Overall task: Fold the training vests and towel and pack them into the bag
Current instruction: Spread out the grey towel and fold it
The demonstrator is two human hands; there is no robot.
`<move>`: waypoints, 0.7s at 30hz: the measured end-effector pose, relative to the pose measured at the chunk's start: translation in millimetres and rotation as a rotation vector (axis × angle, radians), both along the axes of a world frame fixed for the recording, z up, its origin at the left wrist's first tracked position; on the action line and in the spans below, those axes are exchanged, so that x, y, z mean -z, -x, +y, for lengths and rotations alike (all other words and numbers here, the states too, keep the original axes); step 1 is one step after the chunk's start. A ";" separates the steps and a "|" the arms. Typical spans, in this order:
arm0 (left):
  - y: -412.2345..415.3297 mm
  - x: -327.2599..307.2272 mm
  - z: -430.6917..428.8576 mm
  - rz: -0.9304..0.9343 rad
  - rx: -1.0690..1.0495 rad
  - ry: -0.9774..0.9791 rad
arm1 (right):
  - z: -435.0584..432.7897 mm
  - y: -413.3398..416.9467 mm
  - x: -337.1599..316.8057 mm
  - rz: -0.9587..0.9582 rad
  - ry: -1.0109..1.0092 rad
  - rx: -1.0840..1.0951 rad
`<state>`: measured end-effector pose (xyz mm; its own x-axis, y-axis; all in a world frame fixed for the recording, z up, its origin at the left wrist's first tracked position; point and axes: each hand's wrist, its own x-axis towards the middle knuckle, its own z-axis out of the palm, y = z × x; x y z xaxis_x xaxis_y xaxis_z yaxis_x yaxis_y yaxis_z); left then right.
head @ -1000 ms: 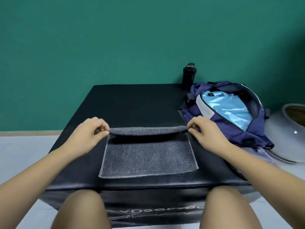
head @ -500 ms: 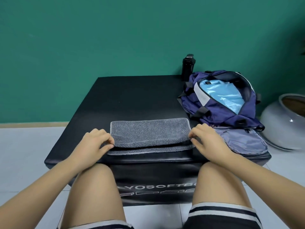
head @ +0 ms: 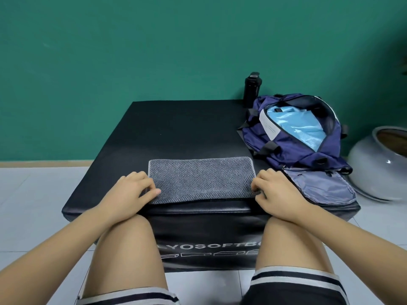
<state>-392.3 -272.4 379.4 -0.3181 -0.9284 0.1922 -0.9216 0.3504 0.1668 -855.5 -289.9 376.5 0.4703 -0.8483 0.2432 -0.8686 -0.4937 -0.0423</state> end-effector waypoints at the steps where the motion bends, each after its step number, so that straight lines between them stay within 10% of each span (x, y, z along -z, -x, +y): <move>1: 4.1 -3.0 -3.5 0.036 -0.002 0.020 | -1.8 -4.4 -3.6 -0.013 -0.005 0.019; 21: 94.3 49.8 -77.6 -0.057 -0.091 -0.302 | -69.2 -116.3 48.5 -0.008 -0.289 0.164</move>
